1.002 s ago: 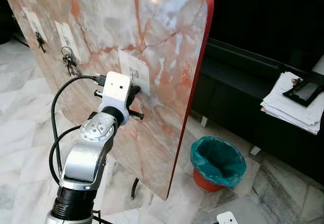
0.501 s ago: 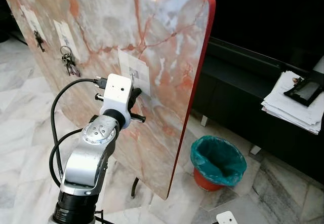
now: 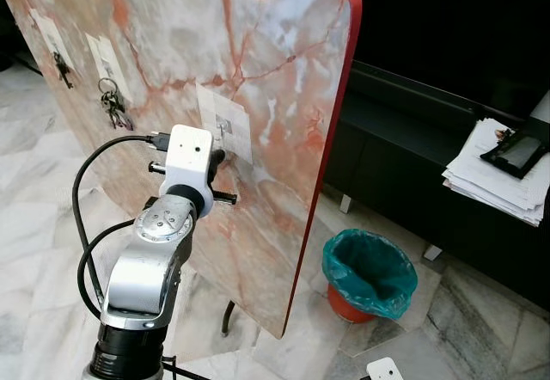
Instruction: Hang keys on a hook
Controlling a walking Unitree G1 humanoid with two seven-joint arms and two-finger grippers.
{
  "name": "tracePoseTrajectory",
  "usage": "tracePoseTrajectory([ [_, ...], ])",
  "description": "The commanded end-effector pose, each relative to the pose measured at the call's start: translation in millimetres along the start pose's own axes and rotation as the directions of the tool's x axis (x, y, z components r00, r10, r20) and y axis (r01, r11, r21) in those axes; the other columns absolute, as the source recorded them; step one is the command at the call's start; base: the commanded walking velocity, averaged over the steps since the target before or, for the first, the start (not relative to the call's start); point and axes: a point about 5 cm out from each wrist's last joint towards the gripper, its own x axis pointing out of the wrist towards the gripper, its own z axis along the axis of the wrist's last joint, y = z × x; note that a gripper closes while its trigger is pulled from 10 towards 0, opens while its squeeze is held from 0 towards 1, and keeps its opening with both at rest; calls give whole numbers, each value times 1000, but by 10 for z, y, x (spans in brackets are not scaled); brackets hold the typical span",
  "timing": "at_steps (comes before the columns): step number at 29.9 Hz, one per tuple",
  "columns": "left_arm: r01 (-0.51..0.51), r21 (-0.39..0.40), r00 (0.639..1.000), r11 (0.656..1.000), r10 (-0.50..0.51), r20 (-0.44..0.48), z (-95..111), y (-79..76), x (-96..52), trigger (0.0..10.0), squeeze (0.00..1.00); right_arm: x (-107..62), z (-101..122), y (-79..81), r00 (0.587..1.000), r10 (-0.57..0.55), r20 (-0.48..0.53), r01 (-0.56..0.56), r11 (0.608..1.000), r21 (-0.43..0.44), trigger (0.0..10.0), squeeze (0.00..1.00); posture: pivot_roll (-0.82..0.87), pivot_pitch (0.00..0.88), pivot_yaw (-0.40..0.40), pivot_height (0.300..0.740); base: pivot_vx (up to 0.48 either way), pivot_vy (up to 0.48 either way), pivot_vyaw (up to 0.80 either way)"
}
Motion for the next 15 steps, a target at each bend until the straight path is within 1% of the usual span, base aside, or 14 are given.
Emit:
tracePoseTrajectory([
  [1,-8,-10,1000,1000,8,25,72,-3,-14,10000,0,-1,-31,16,1000,4,-10,-4,1000,-4,10000,0,-81,53,-36,740,0,0,0],
  [4,-13,-22,999,1000,14,33,86,-4,-4,10000,0,-1,-33,16,1000,4,-11,-4,1000,-5,10000,0,-81,52,-36,740,0,0,0],
  [5,-4,-47,999,999,6,44,99,-12,7,10000,0,-1,-35,16,1000,4,-12,-4,1000,-7,10000,0,-79,49,-36,740,0,0,0],
  [8,16,-70,999,997,-13,45,98,-28,20,10000,0,-2,-39,17,1000,4,-15,-4,1000,-12,10000,0,-79,43,-35,740,0,0,0],
  [13,32,-71,999,997,-30,35,59,-34,20,10000,0,-2,-54,29,1000,4,-18,-4,1000,-12,10000,0,-80,12,-22,740,0,0,0],
  [15,25,-73,999,997,-23,27,33,-9,22,10000,0,-2,-59,38,1000,4,-18,-4,1000,-10,10000,0,-78,0,-16,740,0,0,0],
])
